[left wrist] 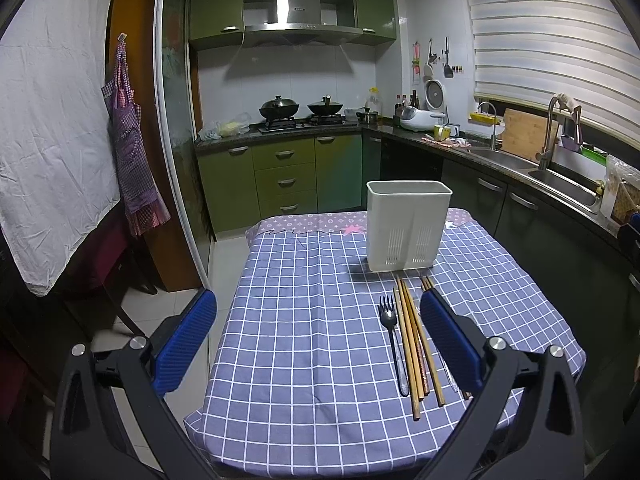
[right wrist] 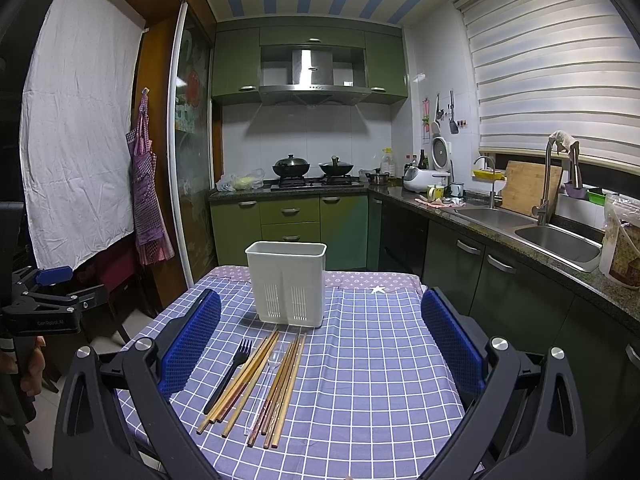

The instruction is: Organize utensils

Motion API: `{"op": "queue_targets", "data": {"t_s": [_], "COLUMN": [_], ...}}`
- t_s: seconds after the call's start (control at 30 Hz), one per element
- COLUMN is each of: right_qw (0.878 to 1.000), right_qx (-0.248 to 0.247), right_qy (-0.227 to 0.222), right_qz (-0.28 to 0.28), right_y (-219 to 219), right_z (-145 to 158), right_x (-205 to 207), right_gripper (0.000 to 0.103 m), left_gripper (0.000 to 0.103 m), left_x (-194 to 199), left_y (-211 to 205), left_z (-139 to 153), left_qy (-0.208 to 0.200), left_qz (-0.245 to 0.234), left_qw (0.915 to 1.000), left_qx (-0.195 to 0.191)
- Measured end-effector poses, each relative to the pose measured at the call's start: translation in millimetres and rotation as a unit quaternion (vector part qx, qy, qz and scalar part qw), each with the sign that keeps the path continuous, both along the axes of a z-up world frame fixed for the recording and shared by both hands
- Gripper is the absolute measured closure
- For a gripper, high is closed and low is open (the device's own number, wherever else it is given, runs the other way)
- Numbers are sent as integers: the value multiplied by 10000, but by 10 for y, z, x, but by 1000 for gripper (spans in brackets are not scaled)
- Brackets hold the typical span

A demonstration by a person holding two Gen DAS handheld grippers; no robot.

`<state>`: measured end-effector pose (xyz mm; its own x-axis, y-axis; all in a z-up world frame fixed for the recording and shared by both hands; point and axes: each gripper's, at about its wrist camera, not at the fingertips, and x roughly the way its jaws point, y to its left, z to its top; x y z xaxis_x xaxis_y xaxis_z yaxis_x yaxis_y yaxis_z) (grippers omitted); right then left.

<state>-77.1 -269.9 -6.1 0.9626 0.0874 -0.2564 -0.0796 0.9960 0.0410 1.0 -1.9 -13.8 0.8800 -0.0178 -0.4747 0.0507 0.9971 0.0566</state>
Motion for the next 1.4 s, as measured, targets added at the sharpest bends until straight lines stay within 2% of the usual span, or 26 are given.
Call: {"op": "queue_targets", "data": {"t_s": [0.6,0.73,0.87,0.93,1.0,1.07,1.17,1.27,1.4], "right_qw": [9999,9983,9932,9889,9815,9707,9510,9311,9103], "right_qx": [-45,-240,-510,-473,-475,-500,-383,-140,87], "right_qy": [83,497,1030,1405,1842,2311,3009,3595,4108], "right_qz": [-71,-202,-176,-7,239,437,596,594,503], "right_y": [27,19,-21,-64,-78,-84,-100,-196,-342], "right_z": [-86,-172,-313,-410,-515,-645,-844,-1029,-1175], "right_x": [20,236,622,862,1113,1365,1726,2011,2237], "right_gripper": [4,4,4,4,4,4,4,5,18], "left_gripper": [6,6,6,6,6,6,6,17,31], "left_x": [19,150,501,718,965,1227,1537,1762,1927], "left_y": [-4,5,4,-9,-32,-78,-174,-300,-487], "left_z": [-46,-80,-221,-325,-480,-671,-925,-1106,-1272], "left_qy": [58,264,866,1231,1719,2232,2759,3137,3604], "left_qz": [4,-28,26,-52,-25,-82,-101,-107,-224], "left_qw": [10000,9996,9962,9923,9850,9744,9605,9492,9325], "left_qx": [0,-26,-84,-134,-165,-261,-337,-233,-109]}}
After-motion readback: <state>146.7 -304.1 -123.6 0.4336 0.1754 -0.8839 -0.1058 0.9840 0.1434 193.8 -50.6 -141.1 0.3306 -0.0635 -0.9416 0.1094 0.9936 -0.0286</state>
